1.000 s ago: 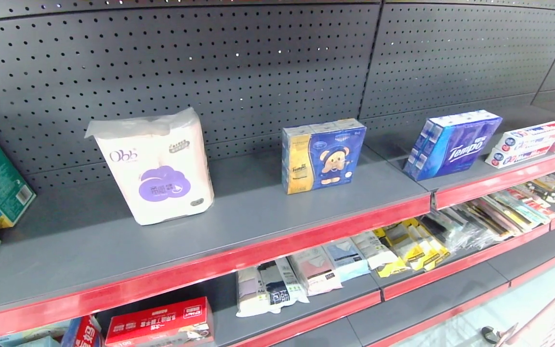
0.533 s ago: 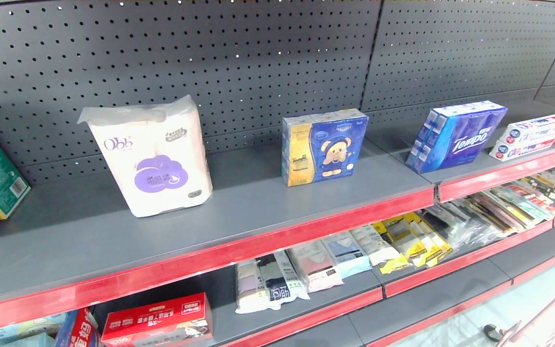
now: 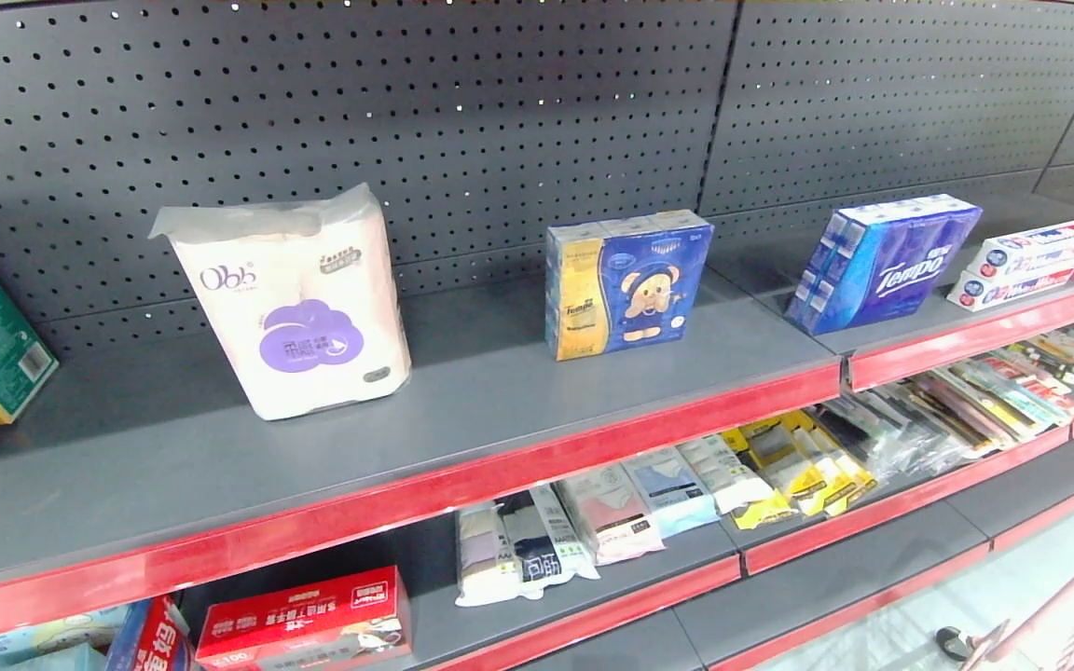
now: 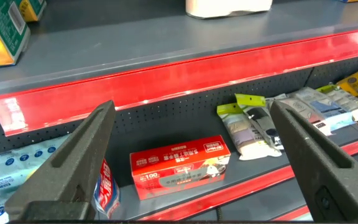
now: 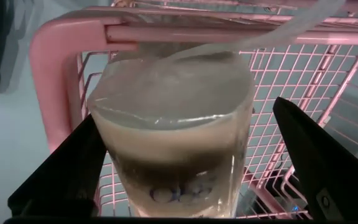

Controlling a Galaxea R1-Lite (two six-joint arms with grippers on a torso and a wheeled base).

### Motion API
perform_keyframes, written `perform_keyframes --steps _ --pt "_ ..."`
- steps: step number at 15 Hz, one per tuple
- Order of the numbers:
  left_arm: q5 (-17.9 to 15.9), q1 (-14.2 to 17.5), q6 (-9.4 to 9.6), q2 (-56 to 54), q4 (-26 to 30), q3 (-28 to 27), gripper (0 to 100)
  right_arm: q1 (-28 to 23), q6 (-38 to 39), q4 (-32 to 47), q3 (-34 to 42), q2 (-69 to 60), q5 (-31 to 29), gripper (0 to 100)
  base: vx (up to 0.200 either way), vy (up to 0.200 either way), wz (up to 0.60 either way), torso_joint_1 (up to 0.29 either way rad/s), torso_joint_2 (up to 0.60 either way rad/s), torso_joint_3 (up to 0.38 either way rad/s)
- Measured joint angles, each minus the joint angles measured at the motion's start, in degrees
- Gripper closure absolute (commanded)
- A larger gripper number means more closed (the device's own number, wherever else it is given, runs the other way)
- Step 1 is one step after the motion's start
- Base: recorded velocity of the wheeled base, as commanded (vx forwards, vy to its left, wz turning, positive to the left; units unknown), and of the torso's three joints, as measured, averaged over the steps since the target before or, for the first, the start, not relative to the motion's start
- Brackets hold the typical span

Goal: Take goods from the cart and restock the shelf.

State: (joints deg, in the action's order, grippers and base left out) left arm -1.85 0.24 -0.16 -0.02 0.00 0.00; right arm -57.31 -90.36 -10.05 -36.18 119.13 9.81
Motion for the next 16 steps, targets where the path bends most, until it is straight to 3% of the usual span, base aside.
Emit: perform_keyframes --steps 16 --pt "0.02 -0.02 0.00 0.00 0.00 0.00 0 0.01 -6.27 -1.26 -3.18 6.47 2.85 0 0.000 0.000 0.00 0.000 0.00 0.000"
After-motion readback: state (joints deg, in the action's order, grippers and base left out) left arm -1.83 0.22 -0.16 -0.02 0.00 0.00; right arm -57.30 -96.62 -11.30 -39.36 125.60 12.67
